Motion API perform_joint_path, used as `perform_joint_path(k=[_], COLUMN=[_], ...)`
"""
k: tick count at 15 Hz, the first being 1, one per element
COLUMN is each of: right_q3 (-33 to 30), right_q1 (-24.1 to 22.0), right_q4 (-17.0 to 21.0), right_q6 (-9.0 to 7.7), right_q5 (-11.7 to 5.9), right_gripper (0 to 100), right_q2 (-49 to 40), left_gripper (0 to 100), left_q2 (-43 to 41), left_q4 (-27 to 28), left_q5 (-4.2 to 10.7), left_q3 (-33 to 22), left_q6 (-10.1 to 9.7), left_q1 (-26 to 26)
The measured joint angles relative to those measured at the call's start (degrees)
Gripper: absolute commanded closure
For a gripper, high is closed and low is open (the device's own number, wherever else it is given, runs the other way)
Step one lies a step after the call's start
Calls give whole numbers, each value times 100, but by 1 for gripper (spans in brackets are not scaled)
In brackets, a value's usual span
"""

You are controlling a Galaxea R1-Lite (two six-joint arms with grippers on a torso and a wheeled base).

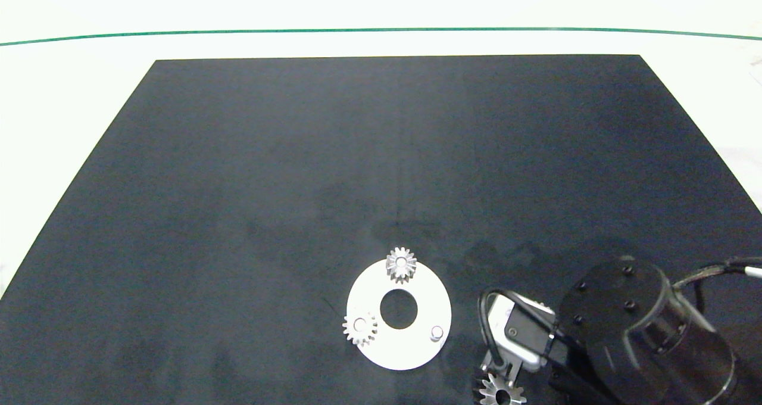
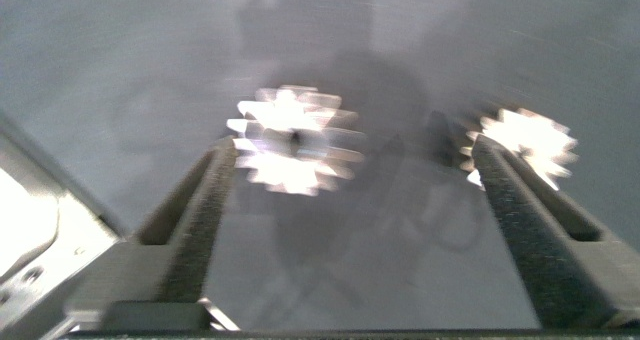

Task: Remove an incorrectly installed larger gear and replace it with the correct smaller gear

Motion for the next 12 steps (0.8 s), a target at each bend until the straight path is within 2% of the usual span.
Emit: perform_joint_path(k=[2,5,9,12], right_q3=[-9,-78,-276,-446], right_q1=[-474,-995,-1221,-1261], right_q4=[-10,-15,-15,-4], right_q6=[50,223,276,273], right_q5=[2,-4,7,9], right_gripper=[0,0,0,6], right_q2=[-161,-216,16,280], left_gripper=[0,0,0,0], left_q2=[-9,-33,-45,-48], left_q4=[0,0,0,2], left_q5=[0,0,0,0], left_q3=[0,0,-9,-10], left_q6=[0,0,0,-2], left_q1=[2,-2,-2,-6])
